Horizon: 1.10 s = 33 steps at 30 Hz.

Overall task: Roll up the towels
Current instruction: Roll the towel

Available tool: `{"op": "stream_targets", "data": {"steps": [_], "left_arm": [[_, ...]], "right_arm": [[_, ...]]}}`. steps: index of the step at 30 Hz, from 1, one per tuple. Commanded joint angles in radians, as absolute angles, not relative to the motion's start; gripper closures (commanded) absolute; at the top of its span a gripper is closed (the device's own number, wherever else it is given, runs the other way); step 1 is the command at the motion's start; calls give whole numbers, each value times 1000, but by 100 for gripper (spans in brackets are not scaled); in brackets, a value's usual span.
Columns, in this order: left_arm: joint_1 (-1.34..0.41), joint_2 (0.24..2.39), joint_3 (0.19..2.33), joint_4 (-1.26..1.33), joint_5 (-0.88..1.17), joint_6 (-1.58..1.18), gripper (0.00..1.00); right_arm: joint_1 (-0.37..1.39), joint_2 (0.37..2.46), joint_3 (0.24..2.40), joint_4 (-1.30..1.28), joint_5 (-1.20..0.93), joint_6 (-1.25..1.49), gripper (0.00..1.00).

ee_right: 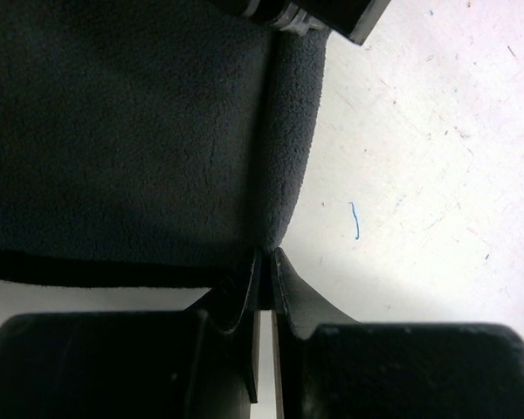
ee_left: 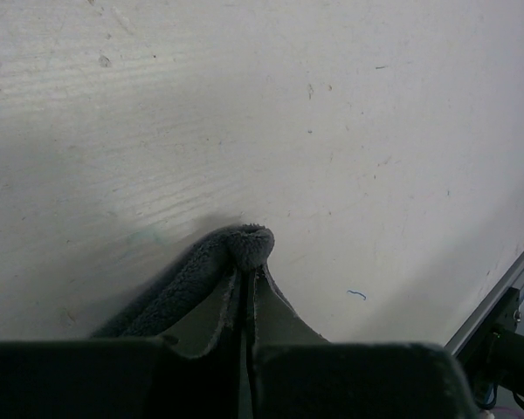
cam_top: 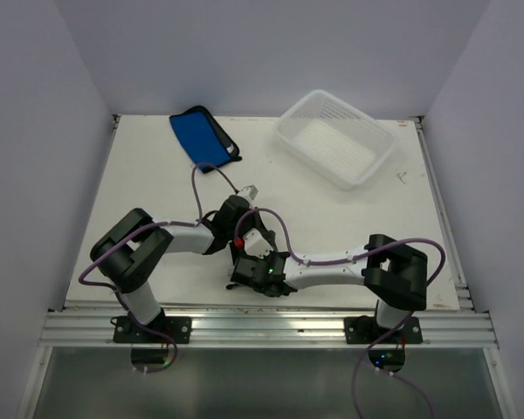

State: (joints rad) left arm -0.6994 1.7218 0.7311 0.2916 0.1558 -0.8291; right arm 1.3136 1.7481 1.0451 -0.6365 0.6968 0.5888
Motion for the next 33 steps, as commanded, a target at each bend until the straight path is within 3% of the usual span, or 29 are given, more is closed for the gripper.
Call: {"op": "stream_targets", "data": {"steps": [1, 5, 12, 19, 26, 33], "left_arm": [[-658, 1697, 694, 420, 63, -834, 100], [-658, 1683, 646, 456, 60, -854, 100], [-661, 1667, 600, 497, 75, -877, 100], [-663, 1655, 595, 489, 75, -877, 100], [-664, 1643, 597, 485, 81, -879, 100], [-666, 1631, 597, 477, 83, -874, 100]], "right_arm": [[1341, 1717, 1029, -678, 628, 577, 87], [1341, 1640, 988, -626, 575, 589, 77], [1341, 1536, 945, -569, 538, 684, 70], [1312, 1357, 813, -427, 571, 819, 56], [1129, 1190, 640, -218, 458, 833, 56], [1103, 1250, 661, -92, 396, 798, 57]]}}
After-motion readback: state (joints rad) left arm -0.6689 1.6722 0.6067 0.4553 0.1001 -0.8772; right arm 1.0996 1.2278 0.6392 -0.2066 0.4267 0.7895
